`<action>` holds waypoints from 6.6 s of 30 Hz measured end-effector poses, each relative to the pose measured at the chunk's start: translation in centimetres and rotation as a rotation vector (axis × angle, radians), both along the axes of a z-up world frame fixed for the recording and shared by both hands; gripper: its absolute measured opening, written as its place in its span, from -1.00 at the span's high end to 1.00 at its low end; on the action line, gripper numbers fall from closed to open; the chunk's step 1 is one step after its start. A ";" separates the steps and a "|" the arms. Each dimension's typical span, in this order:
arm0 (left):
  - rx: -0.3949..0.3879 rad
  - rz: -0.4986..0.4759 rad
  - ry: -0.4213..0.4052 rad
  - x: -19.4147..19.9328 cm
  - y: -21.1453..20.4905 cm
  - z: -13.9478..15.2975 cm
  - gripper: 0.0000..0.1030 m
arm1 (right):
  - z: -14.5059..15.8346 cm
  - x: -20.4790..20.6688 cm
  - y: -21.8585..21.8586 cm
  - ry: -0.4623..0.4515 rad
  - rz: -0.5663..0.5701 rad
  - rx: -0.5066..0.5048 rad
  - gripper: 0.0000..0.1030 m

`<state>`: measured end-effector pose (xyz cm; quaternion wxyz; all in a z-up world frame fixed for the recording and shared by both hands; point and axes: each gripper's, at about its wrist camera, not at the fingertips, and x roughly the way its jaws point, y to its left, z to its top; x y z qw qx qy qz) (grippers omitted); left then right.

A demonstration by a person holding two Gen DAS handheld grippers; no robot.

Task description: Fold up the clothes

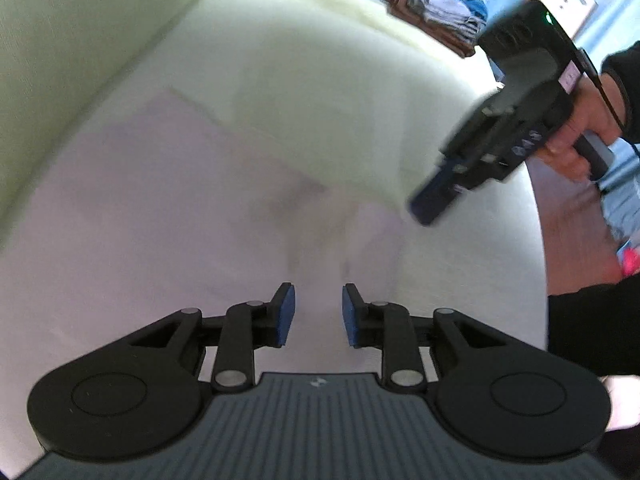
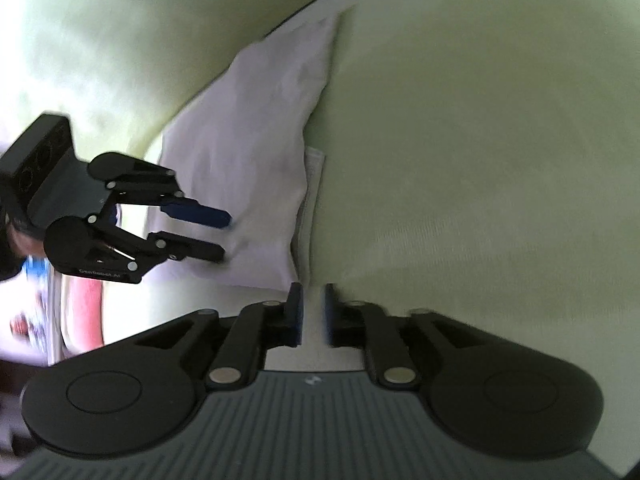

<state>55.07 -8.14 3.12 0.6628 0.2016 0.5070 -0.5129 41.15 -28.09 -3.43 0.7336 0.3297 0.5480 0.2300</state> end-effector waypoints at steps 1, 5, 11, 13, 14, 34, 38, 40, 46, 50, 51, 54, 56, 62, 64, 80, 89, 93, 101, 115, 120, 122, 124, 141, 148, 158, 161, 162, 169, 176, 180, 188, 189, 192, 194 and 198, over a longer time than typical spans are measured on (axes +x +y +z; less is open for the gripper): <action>0.006 0.000 -0.026 1.2 0.4 0.6 0.10 | 0.2 -0.6 -0.1 0.006 -0.039 0.024 0.50; 0.044 -0.020 -0.125 6.2 1.3 1.6 0.07 | 0.1 -2.0 0.7 0.027 -0.165 0.085 0.42; 0.126 -0.044 -0.216 11.9 0.2 0.3 0.06 | -0.7 -2.8 3.2 0.040 -0.325 0.093 0.36; 0.160 -0.055 -0.223 12.9 -0.4 -0.7 0.05 | -0.7 -2.8 3.7 0.044 -0.342 0.096 0.34; 0.169 -0.066 -0.225 13.1 -0.7 -1.2 0.05 | -0.7 -2.8 3.9 0.044 -0.342 0.095 0.33; 0.168 -0.304 -0.399 9.6 0.5 -0.7 0.45 | -0.6 -2.3 3.7 0.052 -0.278 0.075 0.18; 0.185 -0.262 -0.317 12.5 -0.5 -0.7 0.29 | -0.5 -3.9 3.1 0.057 -0.314 0.088 0.16; 0.205 -0.266 -0.262 13.5 -1.1 -1.0 0.17 | -0.4 -4.5 3.1 0.062 -0.349 0.099 0.11; 0.254 -0.345 -0.173 14.7 -2.7 -1.1 0.18 | -0.2 -6.5 4.4 0.066 -0.437 0.140 0.03; 0.282 -0.405 -0.111 15.6 -3.3 -0.9 0.67 | -0.9 -7.6 6.0 0.076 -0.486 0.170 0.01; 0.289 -0.423 -0.100 15.7 -3.5 -0.9 0.78 | -0.9 -7.9 6.0 0.078 -0.501 0.176 0.01; 0.304 -0.467 -0.097 15.4 -3.9 -0.6 0.95 | -0.9 -8.8 7.0 0.084 -0.600 0.189 0.00; 0.307 -0.492 -0.103 15.2 -3.7 -0.5 0.97 | -0.9 -9.3 7.8 0.085 -0.668 0.193 0.00; 0.299 -0.507 -0.111 15.2 -3.0 -0.1 0.97 | -1.2 -10.2 10.0 0.042 -0.849 0.166 0.01; 0.296 -0.511 -0.115 15.3 -2.6 0.0 0.97 | -1.7 -10.3 10.0 0.043 -0.895 0.190 0.10; 0.181 -0.385 -0.100 13.8 -2.3 4.4 0.99 | 1.8 -9.2 6.7 -0.055 -0.833 0.126 0.95; 0.000 -0.300 -0.092 13.9 -8.4 11.1 0.99 | 6.5 -11.1 2.6 -0.215 -0.770 -0.052 0.95; -0.119 -0.295 -0.121 13.4 -15.8 11.9 0.99 | 4.7 -11.6 2.1 -0.302 -0.718 -0.213 0.95; -0.373 -0.311 -0.193 12.2 -21.8 18.2 0.99 | 14.0 -14.2 -2.4 -0.525 -0.677 -0.496 0.95; -0.369 -0.290 -0.191 1.6 2.6 7.1 0.99 | 5.2 -20.1 22.3 -0.570 -0.449 -0.688 0.95; -0.281 -0.231 -0.131 -2.6 12.6 2.3 0.99 | 3.0 -20.7 27.1 -0.531 -0.297 -0.639 0.95; -0.256 -0.170 -0.113 -4.2 16.5 1.1 0.99 | 3.3 -21.1 28.4 -0.533 -0.229 -0.628 0.95; -0.239 -0.139 -0.116 -5.2 18.5 0.5 0.99 | 3.8 -21.5 29.4 -0.548 -0.168 -0.630 0.95; -0.221 -0.043 -0.138 -7.9 23.1 -3.2 0.98 | 2.7 -20.3 29.9 -0.520 -0.075 -0.578 0.94; -0.229 -0.038 -0.126 -7.7 23.3 -3.3 0.98 | 2.2 -20.4 27.7 -0.406 -0.271 -0.426 0.48; -0.242 -0.035 -0.116 -7.5 23.6 -3.5 0.98 | 2.7 -19.0 27.4 -0.361 -0.293 -0.421 0.48; -0.248 -0.026 -0.107 -7.4 23.7 -3.5 0.98 | 2.5 -18.2 28.3 -0.339 -0.293 -0.452 0.79; -0.250 -0.023 -0.104 -7.4 23.7 -3.5 0.98 | 2.7 -18.2 28.6 -0.348 -0.284 -0.476 0.89; -0.259 0.009 -0.068 -6.8 24.0 -2.3 0.98 | 6.3 -20.9 33.3 -0.621 0.085 -0.582 0.90; -0.275 0.075 -0.060 -5.6 21.9 0.4 0.98 | 4.7 -19.9 27.7 -0.571 0.062 -0.493 0.91; -0.273 0.086 -0.084 -4.1 18.9 2.0 0.98 | 3.3 -18.1 24.3 -0.545 0.042 -0.443 0.91; -0.253 0.101 -0.135 -0.8 12.5 2.7 0.98 | 3.0 -12.1 13.3 -0.520 0.042 -0.397 0.91; -0.247 0.103 -0.137 -0.5 11.7 2.5 0.98 | 2.5 -11.5 12.1 -0.506 0.032 -0.388 0.91; -0.218 0.109 -0.138 0.4 9.3 1.3 0.98 | 0.8 -10.1 9.2 -0.461 0.000 -0.357 0.91; -0.186 0.113 -0.129 0.9 7.9 0.3 0.98 | -1.0 -9.3 7.4 -0.418 -0.012 -0.331 0.91; -0.111 0.115 -0.101 1.6 5.8 -1.8 0.98 | -5.1 -8.2 4.9 -0.295 -0.057 -0.248 0.90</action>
